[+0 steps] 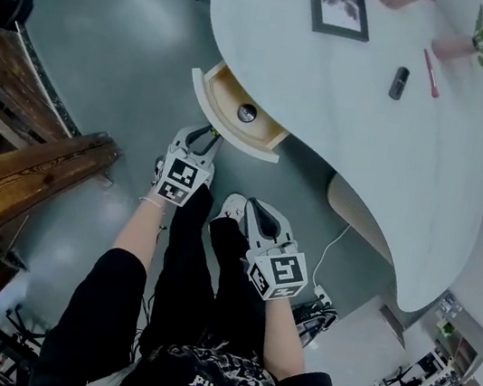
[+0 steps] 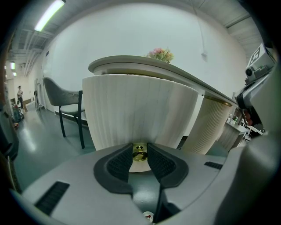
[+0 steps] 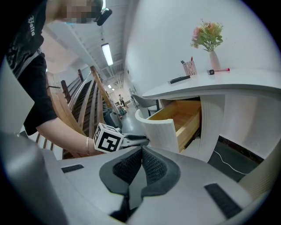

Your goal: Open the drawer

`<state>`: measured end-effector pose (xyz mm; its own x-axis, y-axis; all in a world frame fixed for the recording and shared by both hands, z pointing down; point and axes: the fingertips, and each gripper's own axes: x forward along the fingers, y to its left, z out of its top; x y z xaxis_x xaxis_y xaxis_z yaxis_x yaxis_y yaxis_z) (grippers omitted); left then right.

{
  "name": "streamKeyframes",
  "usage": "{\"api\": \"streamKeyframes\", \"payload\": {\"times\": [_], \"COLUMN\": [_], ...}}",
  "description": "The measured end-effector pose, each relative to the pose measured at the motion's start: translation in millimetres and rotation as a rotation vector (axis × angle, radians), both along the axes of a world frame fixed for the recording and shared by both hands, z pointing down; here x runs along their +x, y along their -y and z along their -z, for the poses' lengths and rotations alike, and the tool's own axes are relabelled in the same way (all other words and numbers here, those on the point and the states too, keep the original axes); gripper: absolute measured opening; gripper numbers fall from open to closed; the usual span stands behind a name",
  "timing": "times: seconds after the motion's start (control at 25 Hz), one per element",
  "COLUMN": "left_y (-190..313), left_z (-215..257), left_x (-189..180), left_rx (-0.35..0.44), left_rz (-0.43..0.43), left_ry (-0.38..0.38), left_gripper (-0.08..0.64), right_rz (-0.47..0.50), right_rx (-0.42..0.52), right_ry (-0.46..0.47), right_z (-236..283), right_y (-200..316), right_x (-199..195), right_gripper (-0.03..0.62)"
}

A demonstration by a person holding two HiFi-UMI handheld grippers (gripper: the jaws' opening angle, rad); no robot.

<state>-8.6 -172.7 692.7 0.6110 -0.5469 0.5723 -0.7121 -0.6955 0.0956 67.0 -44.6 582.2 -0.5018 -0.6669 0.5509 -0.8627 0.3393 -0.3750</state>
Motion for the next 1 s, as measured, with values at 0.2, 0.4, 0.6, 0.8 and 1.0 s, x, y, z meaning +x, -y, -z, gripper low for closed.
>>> {"api": "streamKeyframes", "payload": {"times": [0.2, 0.4, 0.6, 0.8, 1.0], "left_y": [-3, -7, -13, -23, -33], "left_z": [1, 1, -1, -2, -2], "left_x": [0, -4, -9, -19, -29], "left_rx": [-0.013, -0.024, -0.035, -0.037, -0.052], "left_rz": [0.005, 0.017, 0.021, 0.029, 0.032], "left_ry": [0.007, 0.009, 0.012, 0.019, 0.029], "left_gripper": [0.112, 0.112, 0.114, 0.114, 0.114], "right_rz": [0.003, -0.004, -0.035, -0.017, -0.029], "right_rx": [0.001, 0.005, 0.004, 0.000, -0.016], "right_ry": [-0.001, 0.004, 0.008, 0.001, -0.002], "right_z": [4, 6, 8, 8, 2], "right_y": [-4, -5, -5, -8, -11], "right_x": [-1, -4, -1, -4, -4], "right_gripper": [0.026, 0.026, 0.026, 0.026, 0.026]}}
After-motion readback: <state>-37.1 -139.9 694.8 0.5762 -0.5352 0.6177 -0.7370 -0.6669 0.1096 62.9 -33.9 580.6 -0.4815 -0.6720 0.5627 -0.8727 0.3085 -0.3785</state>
